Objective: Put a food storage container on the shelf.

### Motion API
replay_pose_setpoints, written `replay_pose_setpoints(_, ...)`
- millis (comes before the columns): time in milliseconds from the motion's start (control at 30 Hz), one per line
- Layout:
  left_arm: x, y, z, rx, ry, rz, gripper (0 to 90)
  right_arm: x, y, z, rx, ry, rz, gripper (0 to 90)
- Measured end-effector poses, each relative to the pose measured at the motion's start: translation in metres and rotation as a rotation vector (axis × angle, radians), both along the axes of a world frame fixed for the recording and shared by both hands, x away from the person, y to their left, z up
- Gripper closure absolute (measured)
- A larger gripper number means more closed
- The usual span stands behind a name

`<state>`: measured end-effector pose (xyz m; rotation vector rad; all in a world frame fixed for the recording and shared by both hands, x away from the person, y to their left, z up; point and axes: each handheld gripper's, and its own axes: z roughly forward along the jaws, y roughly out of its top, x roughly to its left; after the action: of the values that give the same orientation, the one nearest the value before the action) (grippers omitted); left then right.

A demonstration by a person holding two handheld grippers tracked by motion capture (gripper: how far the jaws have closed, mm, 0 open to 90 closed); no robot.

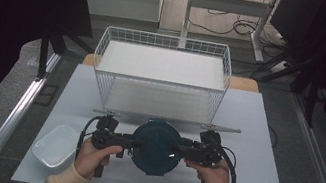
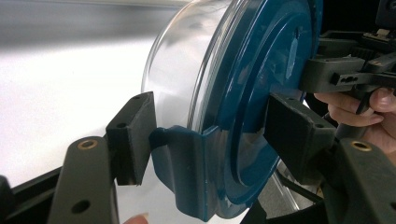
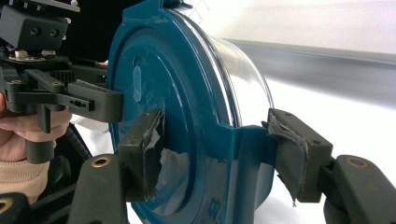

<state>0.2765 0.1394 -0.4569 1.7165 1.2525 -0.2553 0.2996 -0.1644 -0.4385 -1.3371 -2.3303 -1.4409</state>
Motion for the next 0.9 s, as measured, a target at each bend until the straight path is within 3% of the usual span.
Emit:
replay_pose_setpoints(467,0.014,0.005,0.025,-0.017,-0.014,-0.004,35.5,0.014,0.001,0.027,0.033,-0.051,-0.01,38.9)
replay_pose_setpoints(900,0.022,0.008,0.056,-0.016,-0.068,0.014,35.5,0.022,0.004,0.055,0.048,-0.114,-0.003,39.1)
